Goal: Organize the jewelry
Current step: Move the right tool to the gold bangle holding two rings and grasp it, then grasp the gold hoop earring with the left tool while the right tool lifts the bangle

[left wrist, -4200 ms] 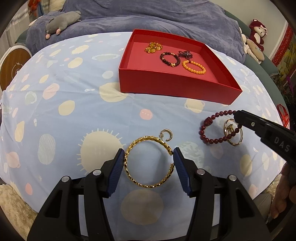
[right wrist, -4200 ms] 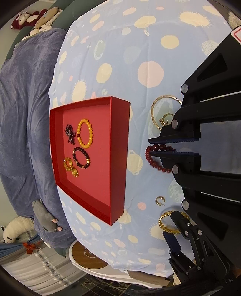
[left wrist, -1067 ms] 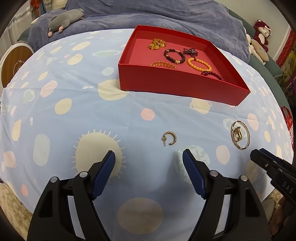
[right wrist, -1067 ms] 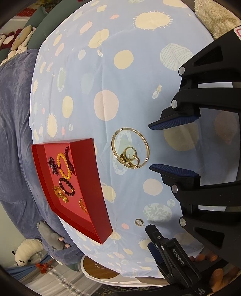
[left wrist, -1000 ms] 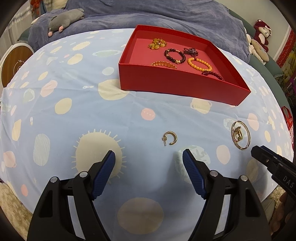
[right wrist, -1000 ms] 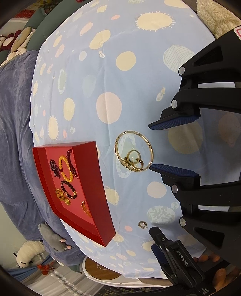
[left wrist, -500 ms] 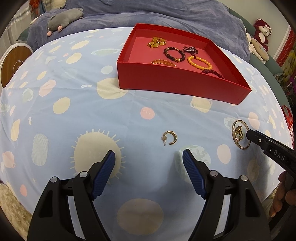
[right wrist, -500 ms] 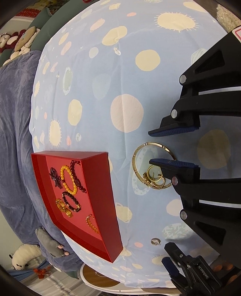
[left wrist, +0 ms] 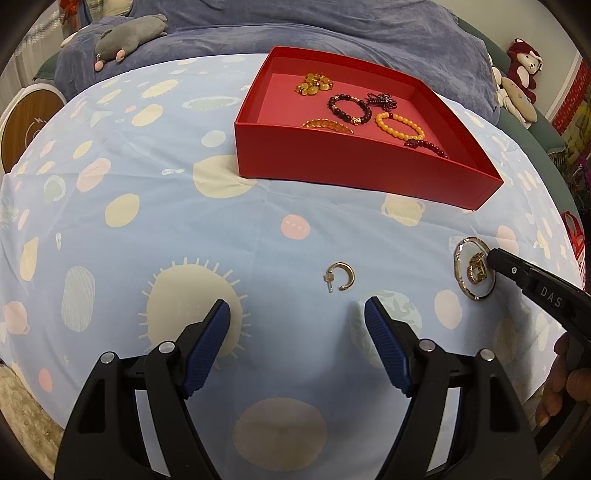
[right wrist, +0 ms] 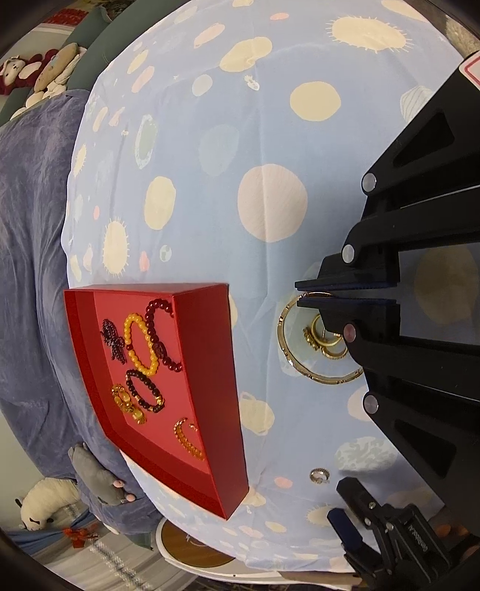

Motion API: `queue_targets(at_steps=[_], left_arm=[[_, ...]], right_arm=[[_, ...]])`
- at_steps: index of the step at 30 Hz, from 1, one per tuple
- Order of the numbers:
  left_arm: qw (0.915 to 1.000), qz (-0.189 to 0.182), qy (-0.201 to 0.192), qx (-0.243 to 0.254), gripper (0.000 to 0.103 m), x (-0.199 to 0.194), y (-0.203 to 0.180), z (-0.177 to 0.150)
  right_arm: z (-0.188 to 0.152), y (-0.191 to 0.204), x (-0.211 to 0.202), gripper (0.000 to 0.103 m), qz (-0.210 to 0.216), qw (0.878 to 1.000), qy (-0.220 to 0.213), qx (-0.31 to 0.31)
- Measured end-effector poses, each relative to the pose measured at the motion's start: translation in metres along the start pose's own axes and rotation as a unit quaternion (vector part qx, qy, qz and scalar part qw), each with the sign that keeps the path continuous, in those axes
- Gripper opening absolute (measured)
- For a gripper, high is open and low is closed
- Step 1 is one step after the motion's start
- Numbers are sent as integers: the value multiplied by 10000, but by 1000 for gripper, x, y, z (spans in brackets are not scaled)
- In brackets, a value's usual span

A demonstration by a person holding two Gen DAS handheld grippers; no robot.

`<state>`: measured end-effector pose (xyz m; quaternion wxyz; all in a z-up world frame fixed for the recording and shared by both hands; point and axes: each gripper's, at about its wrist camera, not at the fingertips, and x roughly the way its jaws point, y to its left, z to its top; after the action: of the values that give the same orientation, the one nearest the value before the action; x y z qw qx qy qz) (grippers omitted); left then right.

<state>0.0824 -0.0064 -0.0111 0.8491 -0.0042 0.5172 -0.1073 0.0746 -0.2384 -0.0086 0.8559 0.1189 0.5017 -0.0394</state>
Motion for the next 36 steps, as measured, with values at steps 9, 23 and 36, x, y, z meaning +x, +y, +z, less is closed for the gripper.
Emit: queue_targets(at_steps=[9, 23, 36], left_arm=[[10000, -32, -2, -26, 71, 0, 1, 1], [9994, -158, -124, 288, 50, 8, -19, 14], [9987, -135, -167, 452, 35, 11, -28, 16]], right_arm=[[12, 26, -35, 4, 544, 9980, -333, -25], [-11, 11, -44, 4, 388, 9989, -220, 137], [-21, -2, -41, 4, 310, 9990, -99, 292]])
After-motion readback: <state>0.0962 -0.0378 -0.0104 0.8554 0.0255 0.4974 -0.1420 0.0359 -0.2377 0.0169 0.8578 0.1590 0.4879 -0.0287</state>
